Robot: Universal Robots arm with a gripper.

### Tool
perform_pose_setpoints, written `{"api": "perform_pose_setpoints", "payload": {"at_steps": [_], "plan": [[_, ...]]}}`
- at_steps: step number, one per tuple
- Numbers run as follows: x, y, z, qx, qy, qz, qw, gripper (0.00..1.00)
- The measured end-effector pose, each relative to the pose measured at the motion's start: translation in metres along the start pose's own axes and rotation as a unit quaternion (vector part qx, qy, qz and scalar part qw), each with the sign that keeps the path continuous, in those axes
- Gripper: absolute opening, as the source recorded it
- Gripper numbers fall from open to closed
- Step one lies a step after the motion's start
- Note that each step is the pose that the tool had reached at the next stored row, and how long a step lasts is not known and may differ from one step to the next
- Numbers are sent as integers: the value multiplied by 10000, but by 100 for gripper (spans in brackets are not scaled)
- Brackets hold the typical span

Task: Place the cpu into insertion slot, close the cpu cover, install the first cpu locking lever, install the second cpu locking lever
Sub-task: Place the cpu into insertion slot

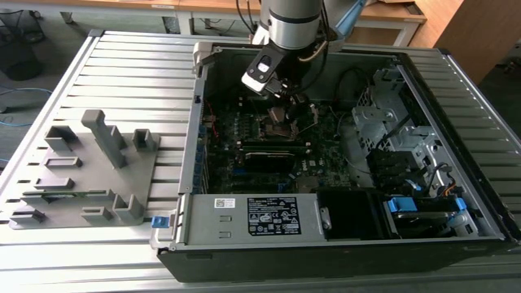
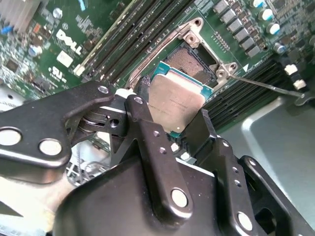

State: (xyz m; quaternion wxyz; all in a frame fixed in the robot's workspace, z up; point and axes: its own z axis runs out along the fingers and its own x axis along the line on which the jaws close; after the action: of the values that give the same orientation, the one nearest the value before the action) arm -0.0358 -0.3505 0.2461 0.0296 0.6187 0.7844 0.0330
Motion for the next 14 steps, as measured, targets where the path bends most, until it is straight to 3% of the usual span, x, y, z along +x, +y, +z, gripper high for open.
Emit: {"api": "perform_pose_setpoints", "payload": {"at_steps": [5, 14], "plan": [[0, -1, 13, 3, -37, 409, 9992, 54], [11, 1, 15, 2, -38, 430, 9991, 54]]}}
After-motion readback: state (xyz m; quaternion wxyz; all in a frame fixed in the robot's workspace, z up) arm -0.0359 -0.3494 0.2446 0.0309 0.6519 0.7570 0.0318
